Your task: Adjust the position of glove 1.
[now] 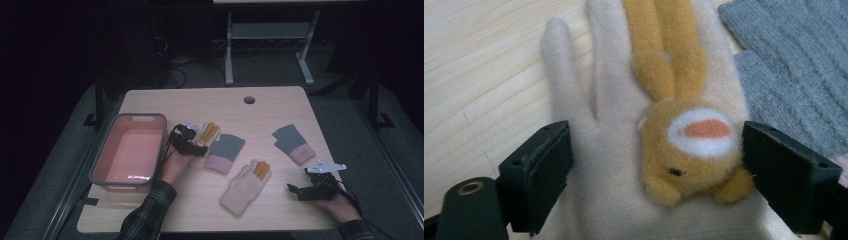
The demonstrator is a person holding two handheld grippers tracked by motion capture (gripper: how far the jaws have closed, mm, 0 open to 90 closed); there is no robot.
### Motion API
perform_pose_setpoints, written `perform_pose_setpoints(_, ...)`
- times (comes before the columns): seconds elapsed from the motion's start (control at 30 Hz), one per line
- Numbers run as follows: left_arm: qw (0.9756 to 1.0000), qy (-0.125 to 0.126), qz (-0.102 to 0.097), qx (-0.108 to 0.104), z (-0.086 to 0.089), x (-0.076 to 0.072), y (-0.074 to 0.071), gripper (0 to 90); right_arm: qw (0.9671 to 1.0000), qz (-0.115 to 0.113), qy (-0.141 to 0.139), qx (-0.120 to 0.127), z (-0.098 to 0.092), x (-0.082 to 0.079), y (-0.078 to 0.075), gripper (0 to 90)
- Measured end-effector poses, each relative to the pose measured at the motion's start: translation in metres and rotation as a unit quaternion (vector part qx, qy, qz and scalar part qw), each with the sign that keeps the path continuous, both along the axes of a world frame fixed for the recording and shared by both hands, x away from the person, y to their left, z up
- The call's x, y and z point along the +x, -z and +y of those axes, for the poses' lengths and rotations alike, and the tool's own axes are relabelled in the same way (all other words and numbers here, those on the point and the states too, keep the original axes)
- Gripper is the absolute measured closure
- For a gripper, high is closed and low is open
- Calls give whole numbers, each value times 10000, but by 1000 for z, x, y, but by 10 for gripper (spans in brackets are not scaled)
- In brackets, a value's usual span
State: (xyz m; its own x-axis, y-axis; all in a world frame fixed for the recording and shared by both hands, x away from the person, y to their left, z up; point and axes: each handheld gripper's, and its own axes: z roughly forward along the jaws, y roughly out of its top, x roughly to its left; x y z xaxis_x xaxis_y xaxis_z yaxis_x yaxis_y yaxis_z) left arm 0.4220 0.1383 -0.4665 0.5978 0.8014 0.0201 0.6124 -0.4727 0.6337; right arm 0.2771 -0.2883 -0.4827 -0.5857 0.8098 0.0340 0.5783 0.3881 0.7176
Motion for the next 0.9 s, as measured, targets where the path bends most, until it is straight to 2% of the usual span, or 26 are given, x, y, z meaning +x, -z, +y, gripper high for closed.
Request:
perform_pose_setpoints(0.03, 10000, 19, -17, -39, 1, -1, 0, 165, 10000, 1, 2, 1, 0, 0, 0, 90)
perform_pose_setpoints(0.13, 9999, 147, -35, -54, 3, -3, -2, 325, 10000, 2, 2, 1, 0, 0, 0, 89)
perform_pose_setpoints(0.17, 9999, 147, -35, -54, 3, -3, -2, 361, 10000, 2, 2, 1, 0, 0, 0, 89)
perform_pose_setpoints(0.2, 9999, 149, -32, -49, 3, -3, -3, 361, 10000, -6, -9, -7, 0, 0, 0, 90)
perform_pose_setpoints(0.23, 9998, 155, -28, -88, 3, -4, -3, 443, 10000, -6, -8, -6, 0, 0, 0, 89)
perform_pose_setpoints(0.27, 9998, 203, -46, -81, 3, -4, -4, 443, 10000, -6, -8, -6, 0, 0, 0, 89)
perform_pose_setpoints(0.37, 9997, 237, -39, -71, 2, -5, -5, 548, 10000, 0, 0, 0, 0, 0, 0, 89)
perform_pose_setpoints(0.5, 9998, 146, 28, -159, 1, -6, -6, 641, 10000, 2, 2, 3, 0, 0, 0, 90)
perform_pose_setpoints(0.63, 9990, 146, 204, -374, 2, -6, -8, 656, 10000, 2, 2, 3, 0, 0, 0, 89)
perform_pose_setpoints(0.9, 9972, 176, 260, -675, 1, -10, -17, 657, 10000, 4, 4, 4, 0, 0, 0, 89)
